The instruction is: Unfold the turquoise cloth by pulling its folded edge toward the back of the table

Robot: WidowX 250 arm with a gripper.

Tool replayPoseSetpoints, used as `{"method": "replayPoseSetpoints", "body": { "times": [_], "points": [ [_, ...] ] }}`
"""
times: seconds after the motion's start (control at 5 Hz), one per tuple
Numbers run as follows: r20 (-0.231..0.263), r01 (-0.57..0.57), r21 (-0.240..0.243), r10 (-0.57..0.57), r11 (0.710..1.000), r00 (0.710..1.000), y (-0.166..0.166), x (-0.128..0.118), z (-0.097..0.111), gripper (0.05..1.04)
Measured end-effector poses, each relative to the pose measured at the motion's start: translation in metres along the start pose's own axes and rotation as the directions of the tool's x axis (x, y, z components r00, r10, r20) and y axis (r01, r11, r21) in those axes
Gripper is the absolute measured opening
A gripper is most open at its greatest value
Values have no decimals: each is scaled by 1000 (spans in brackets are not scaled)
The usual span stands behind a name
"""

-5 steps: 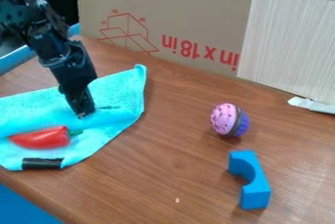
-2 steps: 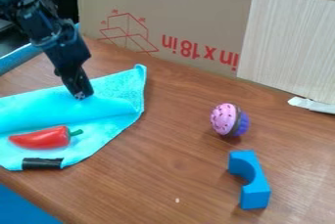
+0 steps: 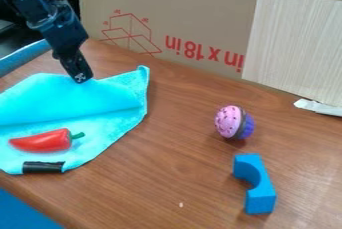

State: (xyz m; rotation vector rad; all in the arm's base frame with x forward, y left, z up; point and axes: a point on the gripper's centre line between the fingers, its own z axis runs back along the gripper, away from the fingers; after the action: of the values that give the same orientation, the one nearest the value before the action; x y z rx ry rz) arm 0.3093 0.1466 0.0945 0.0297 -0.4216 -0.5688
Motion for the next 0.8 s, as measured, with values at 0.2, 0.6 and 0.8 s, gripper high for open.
{"method": "replayPoseSetpoints", "body": {
  "times": [0.2, 0.6, 0.8],
  "points": [
    [2, -12, 4, 12, 1000, 1000, 2, 1, 1, 49],
    [14, -72, 18, 71, 997, 997, 24, 3, 3, 49],
    [13, -103, 14, 103, 995, 995, 36, 5, 1, 49]
  ]
}}
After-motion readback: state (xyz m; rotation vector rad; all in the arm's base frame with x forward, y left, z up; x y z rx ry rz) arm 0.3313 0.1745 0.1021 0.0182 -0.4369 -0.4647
